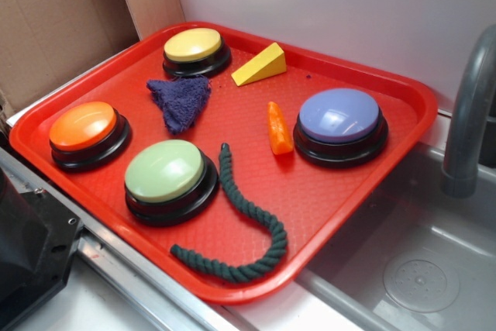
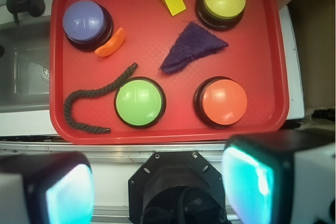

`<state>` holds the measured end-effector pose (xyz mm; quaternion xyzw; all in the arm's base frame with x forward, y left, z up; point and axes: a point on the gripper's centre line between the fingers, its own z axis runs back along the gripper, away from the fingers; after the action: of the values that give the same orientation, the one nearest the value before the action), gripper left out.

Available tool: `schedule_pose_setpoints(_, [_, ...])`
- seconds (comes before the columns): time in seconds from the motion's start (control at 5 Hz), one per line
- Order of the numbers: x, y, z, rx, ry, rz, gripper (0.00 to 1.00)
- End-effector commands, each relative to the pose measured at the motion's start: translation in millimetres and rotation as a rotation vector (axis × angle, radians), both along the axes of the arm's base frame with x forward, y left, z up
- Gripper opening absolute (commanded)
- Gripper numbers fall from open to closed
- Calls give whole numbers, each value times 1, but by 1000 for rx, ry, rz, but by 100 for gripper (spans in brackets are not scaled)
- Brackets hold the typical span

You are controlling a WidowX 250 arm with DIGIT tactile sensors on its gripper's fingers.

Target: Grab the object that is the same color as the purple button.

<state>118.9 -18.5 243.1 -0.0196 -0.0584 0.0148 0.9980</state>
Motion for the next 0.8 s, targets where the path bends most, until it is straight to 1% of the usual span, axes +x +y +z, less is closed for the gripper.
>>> schedule_pose_setpoints(0.0, [0, 0, 0, 0, 0, 0, 100])
schedule_pose_setpoints(0.2, [33, 3, -22, -59, -16, 196, 100])
schedule_pose_setpoints(0.4, [59, 13, -46, -97, 25, 348, 100])
schedule_pose_setpoints(0.6, [83, 25, -75, -69, -55, 577, 100])
